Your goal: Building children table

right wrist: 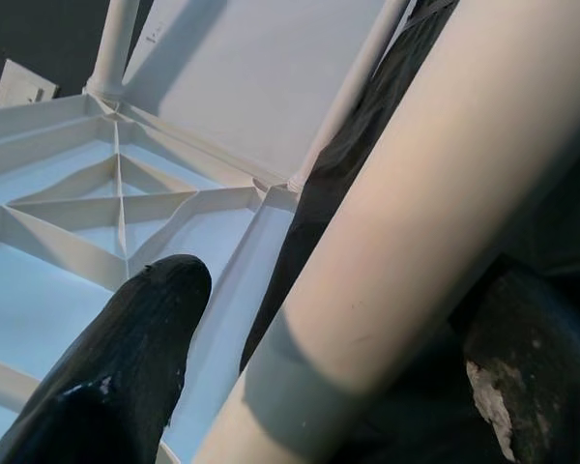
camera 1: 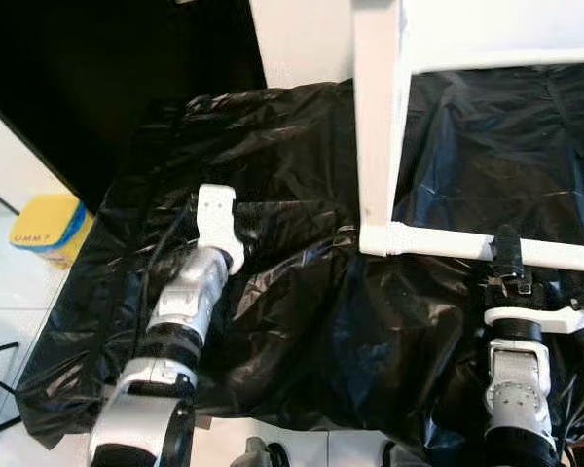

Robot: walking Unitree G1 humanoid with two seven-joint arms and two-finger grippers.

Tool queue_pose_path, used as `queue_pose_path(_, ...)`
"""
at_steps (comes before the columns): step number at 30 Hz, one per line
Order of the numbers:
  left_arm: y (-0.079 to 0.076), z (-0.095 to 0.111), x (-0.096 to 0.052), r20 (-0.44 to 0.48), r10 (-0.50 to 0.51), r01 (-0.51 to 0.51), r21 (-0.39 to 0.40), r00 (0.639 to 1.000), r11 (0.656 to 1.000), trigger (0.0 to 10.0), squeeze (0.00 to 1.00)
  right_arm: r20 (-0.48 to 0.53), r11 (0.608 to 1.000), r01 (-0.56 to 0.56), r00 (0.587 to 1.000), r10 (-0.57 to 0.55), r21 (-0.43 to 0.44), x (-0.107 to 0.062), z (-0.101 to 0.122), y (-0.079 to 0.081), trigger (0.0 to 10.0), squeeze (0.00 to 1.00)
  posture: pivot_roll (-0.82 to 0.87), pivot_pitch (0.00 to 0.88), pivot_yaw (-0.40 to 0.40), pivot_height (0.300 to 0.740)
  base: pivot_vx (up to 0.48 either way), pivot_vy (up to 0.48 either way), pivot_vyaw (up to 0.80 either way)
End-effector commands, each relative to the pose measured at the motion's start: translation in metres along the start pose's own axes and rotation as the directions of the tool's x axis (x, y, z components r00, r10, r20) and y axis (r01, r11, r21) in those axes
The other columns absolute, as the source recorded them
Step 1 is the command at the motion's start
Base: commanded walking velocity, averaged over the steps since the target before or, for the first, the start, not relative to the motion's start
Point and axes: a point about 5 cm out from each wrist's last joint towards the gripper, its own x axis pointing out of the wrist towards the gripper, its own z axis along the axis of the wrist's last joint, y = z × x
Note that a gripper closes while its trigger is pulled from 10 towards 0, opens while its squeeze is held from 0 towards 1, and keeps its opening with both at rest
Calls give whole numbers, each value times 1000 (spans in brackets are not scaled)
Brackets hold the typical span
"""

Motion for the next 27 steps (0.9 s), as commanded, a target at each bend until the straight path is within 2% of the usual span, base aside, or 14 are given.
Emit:
queue_pose_path(1,-2,-1,0,3,0,0,20,1000,1000,10000,0,-336,914,-111,941,-29,-389,-91,14,62,10000,0,-191,138,121,740,0,0,0)
queue_pose_path(5,-6,-1,1,15,-3,2,15,1000,1000,10000,0,-325,895,-98,944,-55,-435,-90,13,52,10000,0,-188,131,117,740,0,0,0)
queue_pose_path(7,-6,-4,1,9,-3,3,17,1000,1000,10000,0,-315,851,-149,949,-20,-504,-85,12,61,10000,0,-194,128,121,740,0,0,0)
queue_pose_path(8,-7,-3,2,11,-9,9,17,1000,1000,10000,0,-279,853,-150,960,6,-500,-79,17,71,10000,0,-203,124,125,740,0,0,0)
queue_pose_path(10,-8,-3,2,13,-12,12,17,1000,1000,10000,0,-260,857,-129,965,-7,-500,-80,20,70,10000,0,-208,122,127,740,0,0,0)
queue_pose_path(11,-9,-2,3,14,-16,15,17,1000,1000,10000,0,-259,856,-96,965,-46,-509,-86,21,62,10000,0,-211,121,130,740,0,0,0)
queue_pose_path(13,-12,0,5,18,-29,29,22,999,999,10000,0,-230,846,79,945,-232,-528,-113,24,28,10000,0,-221,119,133,740,0,0,0)
queue_pose_path(15,-15,1,7,23,-45,44,27,999,999,10000,0,-173,754,285,869,-464,-592,-157,29,-16,10000,0,-227,120,137,740,0,0,0)
queue_pose_path(17,-15,2,8,24,-48,48,27,999,999,10000,0,-122,668,356,822,-557,-653,-178,33,-29,10000,0,-232,121,140,740,0,0,0)
queue_pose_path(18,-15,2,8,23,-49,48,25,999,999,10000,0,-116,658,364,816,-567,-659,-181,33,-29,10000,0,-232,121,141,740,0,0,0)
queue_pose_path(21,-17,2,9,19,-56,56,12,998,998,10000,0,-112,689,352,839,-532,-634,-170,28,-20,10000,0,-242,119,143,740,0,0,0)
queue_pose_path(24,-19,1,10,14,-61,61,5,998,998,10000,0,-129,698,330,846,-518,-635,-166,22,-20,10000,0,-237,115,135,740,0,0,0)
queue_pose_path(27,-18,0,9,12,-59,59,6,998,998,10000,0,-141,705,317,849,-509,-635,-162,17,-21,10000,0,-230,114,130,740,0,476,0)
